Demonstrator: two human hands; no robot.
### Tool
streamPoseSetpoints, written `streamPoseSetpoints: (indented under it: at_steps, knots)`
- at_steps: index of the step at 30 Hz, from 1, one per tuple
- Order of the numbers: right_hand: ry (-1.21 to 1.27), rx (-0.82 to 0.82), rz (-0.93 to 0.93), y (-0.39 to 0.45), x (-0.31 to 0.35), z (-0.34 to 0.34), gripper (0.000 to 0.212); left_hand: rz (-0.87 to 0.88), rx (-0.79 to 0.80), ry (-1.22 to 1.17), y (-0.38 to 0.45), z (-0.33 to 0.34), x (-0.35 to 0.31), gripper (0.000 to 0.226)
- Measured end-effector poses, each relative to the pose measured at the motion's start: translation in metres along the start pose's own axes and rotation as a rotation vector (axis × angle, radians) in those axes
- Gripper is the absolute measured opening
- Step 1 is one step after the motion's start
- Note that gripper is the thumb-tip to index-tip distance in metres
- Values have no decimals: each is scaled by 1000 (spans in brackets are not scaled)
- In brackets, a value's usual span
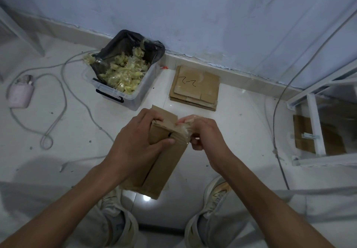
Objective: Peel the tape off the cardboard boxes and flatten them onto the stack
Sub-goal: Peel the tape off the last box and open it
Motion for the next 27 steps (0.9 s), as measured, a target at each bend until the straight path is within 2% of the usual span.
streamPoseSetpoints:
  at_steps: [2,4,7,9,13,15,17,20,24,27]
  knots:
    - [44,102,88,2,-2,0,45,6,-6,-2,-1,-1,-1,61]
    - [14,81,78,2,-1,-1,43,13,-1,2,-1,-1,-2,61]
    - [-158,-51,-112,-2,3,-6,35,19,2,19,-1,-2,-1,60]
    - [-163,-54,-170,-3,3,-11,33,16,-6,26,-1,-3,0,59]
    - [40,148,-23,-4,5,-12,35,11,-28,20,1,-4,1,57]
    - [130,281,67,-4,7,-11,44,9,-30,31,2,-5,2,56]
    - [149,331,86,-3,9,-13,55,5,-24,48,2,-6,2,56]
    - [-32,174,26,-4,10,-16,44,-12,-36,57,3,-8,2,56]
    - [-392,-62,-203,-5,11,-21,21,-5,-40,85,3,-12,3,55]
    - [-659,-316,-372,-6,12,-18,6,16,-39,86,3,-6,-2,55]
Point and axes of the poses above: each hand's wrist, its own y-axis towards the middle knuckle, its own z-axis out of the palm, x = y × z, the point moved 1 cm from there along y, towards the middle knuckle, and after that the axes turned 12 degrees about z, right-handed, at the moved point
